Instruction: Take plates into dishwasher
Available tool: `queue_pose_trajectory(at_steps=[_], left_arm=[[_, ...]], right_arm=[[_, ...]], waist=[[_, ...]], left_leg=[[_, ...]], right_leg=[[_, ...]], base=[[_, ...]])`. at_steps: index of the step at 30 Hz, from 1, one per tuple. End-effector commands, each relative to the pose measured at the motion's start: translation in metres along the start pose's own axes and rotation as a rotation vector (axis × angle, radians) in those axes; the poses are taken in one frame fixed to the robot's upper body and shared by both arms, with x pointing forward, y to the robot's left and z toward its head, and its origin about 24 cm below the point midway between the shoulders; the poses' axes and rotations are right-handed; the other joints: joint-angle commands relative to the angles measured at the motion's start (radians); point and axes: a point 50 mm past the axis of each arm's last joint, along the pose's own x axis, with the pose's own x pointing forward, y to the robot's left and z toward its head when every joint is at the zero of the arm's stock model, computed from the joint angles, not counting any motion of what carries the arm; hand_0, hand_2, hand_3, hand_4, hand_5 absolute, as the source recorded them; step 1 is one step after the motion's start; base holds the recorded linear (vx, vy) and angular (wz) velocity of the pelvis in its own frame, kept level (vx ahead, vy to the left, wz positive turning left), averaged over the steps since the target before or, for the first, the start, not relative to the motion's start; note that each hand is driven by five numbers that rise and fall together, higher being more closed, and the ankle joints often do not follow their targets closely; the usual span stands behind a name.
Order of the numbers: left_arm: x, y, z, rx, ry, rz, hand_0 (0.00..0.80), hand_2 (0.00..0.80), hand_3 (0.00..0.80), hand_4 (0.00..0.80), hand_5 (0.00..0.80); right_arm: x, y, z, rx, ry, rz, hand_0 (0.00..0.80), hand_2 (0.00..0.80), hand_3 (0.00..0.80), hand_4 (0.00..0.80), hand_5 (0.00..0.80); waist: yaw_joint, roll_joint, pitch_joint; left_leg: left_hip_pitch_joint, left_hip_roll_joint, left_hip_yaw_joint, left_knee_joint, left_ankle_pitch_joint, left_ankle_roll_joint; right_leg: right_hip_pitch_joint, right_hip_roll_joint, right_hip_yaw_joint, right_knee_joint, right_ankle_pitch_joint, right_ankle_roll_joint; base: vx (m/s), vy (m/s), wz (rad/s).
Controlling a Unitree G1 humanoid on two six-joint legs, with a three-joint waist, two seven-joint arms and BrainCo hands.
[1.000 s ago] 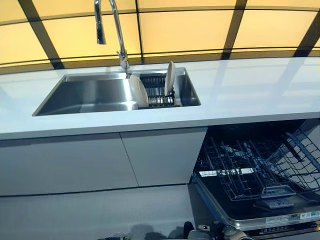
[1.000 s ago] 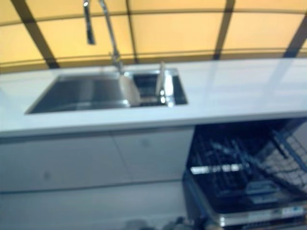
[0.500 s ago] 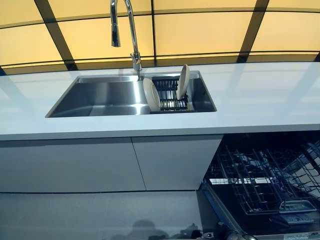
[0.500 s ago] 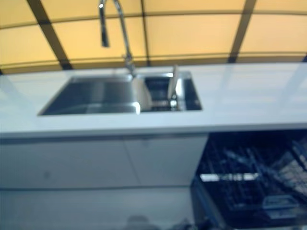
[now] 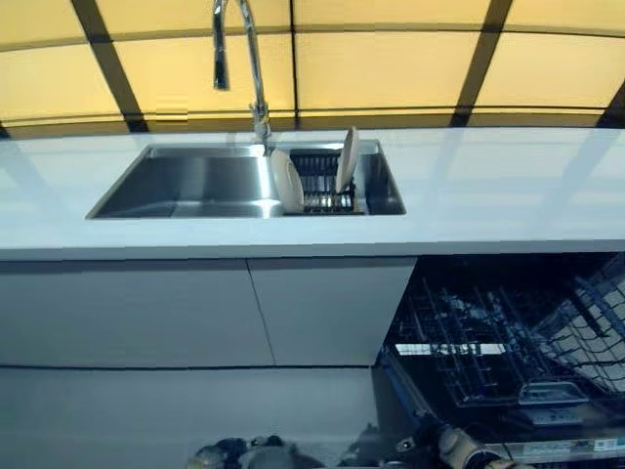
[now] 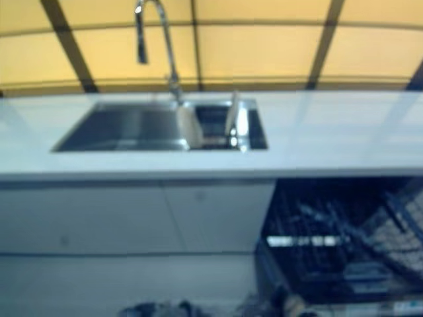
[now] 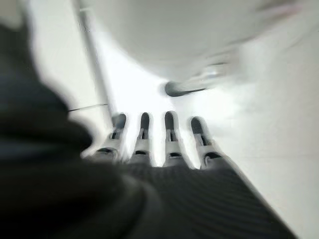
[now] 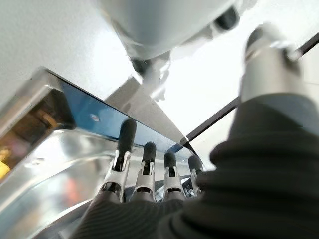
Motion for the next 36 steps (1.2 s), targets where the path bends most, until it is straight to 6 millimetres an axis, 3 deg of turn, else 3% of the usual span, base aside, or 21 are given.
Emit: queue_pose_trajectory(at_steps=[1,3,7,10,15,17,21,22,24,27,28,30,31,36], left_arm=[[0.002,-0.008,0.029,0.048,-0.061,-0.027,0.000,0.000,0.000,0.000,0.000],[0.002,-0.006,0.029,0.042,-0.047,-0.008,0.000,0.000,0.000,0.000,0.000],[0.001,0.003,0.036,0.068,-0.050,0.040,0.000,0.000,0.000,0.000,0.000],[0.002,-0.006,0.045,0.080,-0.092,0.001,0.000,0.000,0.000,0.000,0.000],[0.001,-0.016,0.040,0.160,-0.105,-0.032,0.000,0.000,0.000,0.000,0.000],[0.001,-0.017,0.042,0.178,-0.106,-0.042,0.000,0.000,0.000,0.000,0.000],[0.001,-0.017,0.043,0.210,-0.085,-0.055,0.000,0.000,0.000,0.000,0.000],[0.001,-0.017,0.041,0.218,-0.069,-0.056,0.000,0.000,0.000,0.000,0.000],[0.001,-0.013,0.034,0.242,-0.031,-0.051,0.000,0.000,0.000,0.000,0.000],[0.001,-0.011,0.031,0.228,-0.019,-0.041,0.000,0.000,0.000,0.000,0.000],[0.002,-0.011,0.032,0.214,-0.022,-0.045,0.000,0.000,0.000,0.000,0.000],[0.002,-0.013,0.031,0.192,-0.034,-0.046,0.000,0.000,0.000,0.000,0.000],[0.002,-0.013,0.033,0.193,-0.039,-0.042,0.000,0.000,0.000,0.000,0.000],[0.002,-0.018,0.026,0.201,-0.037,-0.060,0.000,0.000,0.000,0.000,0.000]], right_arm=[[-0.001,-0.018,-0.021,0.023,0.066,-0.051,0.000,0.000,0.000,0.000,0.000],[-0.001,-0.013,-0.022,0.042,0.057,-0.038,0.000,0.000,0.000,0.000,0.000],[0.000,-0.011,-0.004,0.102,0.000,-0.052,0.000,0.000,0.000,0.000,0.000],[0.000,-0.012,0.000,0.088,-0.014,-0.055,0.000,0.000,0.000,0.000,0.000],[0.000,-0.013,-0.006,0.076,0.014,-0.058,0.000,0.000,0.000,0.000,0.000],[-0.001,-0.014,-0.009,0.075,0.021,-0.046,0.000,0.000,0.000,0.000,0.000],[-0.001,-0.012,-0.013,0.087,0.015,-0.028,0.000,0.000,0.000,0.000,0.000],[-0.001,-0.012,-0.012,0.099,0.000,-0.039,0.000,0.000,0.000,0.000,0.000],[-0.001,-0.015,-0.008,0.136,-0.028,-0.055,0.000,0.000,0.000,0.000,0.000],[-0.001,-0.011,-0.003,0.148,-0.058,-0.016,0.000,0.000,0.000,0.000,0.000],[-0.001,-0.008,0.000,0.137,-0.082,0.001,0.000,0.000,0.000,0.000,0.000],[-0.001,-0.009,0.008,0.108,-0.129,0.015,0.000,0.000,0.000,0.000,0.000],[-0.002,-0.008,0.013,0.107,-0.153,0.006,0.000,0.000,0.000,0.000,0.000],[-0.002,-0.018,0.022,0.091,-0.189,0.009,0.000,0.000,0.000,0.000,0.000]], waist=[[-0.001,0.004,0.036],[0.004,-0.001,0.034],[0.027,-0.021,0.012],[0.030,-0.021,0.014],[0.029,-0.028,-0.004],[0.018,-0.026,-0.013],[-0.010,-0.020,-0.019],[-0.020,-0.007,-0.018],[-0.043,0.010,-0.022],[-0.073,0.014,-0.032],[-0.081,0.012,-0.036],[-0.089,0.007,-0.035],[-0.088,0.001,-0.027],[-0.066,0.012,-0.043]], left_leg=[[-0.056,-0.001,-0.017,0.004,0.070,0.030],[-0.061,-0.005,-0.020,0.012,0.063,0.035],[-0.161,-0.012,-0.032,0.075,0.044,0.037],[-0.200,0.000,-0.029,0.132,0.034,0.028],[-0.182,-0.010,-0.021,0.183,-0.022,0.030],[-0.154,-0.024,-0.009,0.172,-0.038,0.038],[-0.077,-0.067,0.008,0.114,-0.051,0.064],[-0.044,-0.081,0.011,0.072,-0.046,0.082],[0.009,-0.101,0.013,-0.015,-0.026,0.107],[0.066,-0.129,-0.008,-0.115,0.004,0.120],[0.088,-0.137,-0.017,-0.146,0.014,0.118],[0.134,-0.154,-0.004,-0.186,0.012,0.113],[0.131,-0.167,-0.016,-0.176,-0.004,0.128],[0.133,-0.179,-0.030,-0.200,0.017,0.130]], right_leg=[[0.117,-0.135,0.046,-0.145,0.188,0.073],[0.115,-0.142,0.043,-0.154,0.201,0.077],[0.113,-0.151,0.057,-0.200,0.222,0.086],[0.126,-0.152,0.060,-0.205,0.218,0.094],[0.162,-0.188,0.057,-0.251,0.259,0.115],[0.146,-0.206,0.053,-0.245,0.288,0.116],[0.053,-0.257,0.074,-0.161,0.422,0.108],[0.007,-0.251,0.090,-0.092,0.449,0.097],[-0.055,-0.168,0.104,-0.019,0.432,0.076],[-0.104,-0.053,0.106,-0.043,0.388,0.053],[-0.122,-0.016,0.100,-0.077,0.379,0.048],[-0.171,0.030,0.044,-0.144,0.385,0.047],[-0.187,0.043,0.045,-0.128,0.370,0.044],[-0.111,0.047,0.031,-0.177,0.312,0.017]], base=[[0.063,0.050,-0.01],[0.082,0.008,-0.13],[-0.027,-0.054,-0.21],[0.044,0.035,-0.03],[0.130,0.129,-0.05],[0.143,0.193,-0.02],[0.121,0.178,0.04],[0.183,0.289,0.12],[0.195,0.283,0.01],[0.164,0.117,-0.02],[0.158,0.036,0.17],[0.128,0.011,0.10],[0.061,-0.011,0.02],[0.067,-0.003,0.28]])
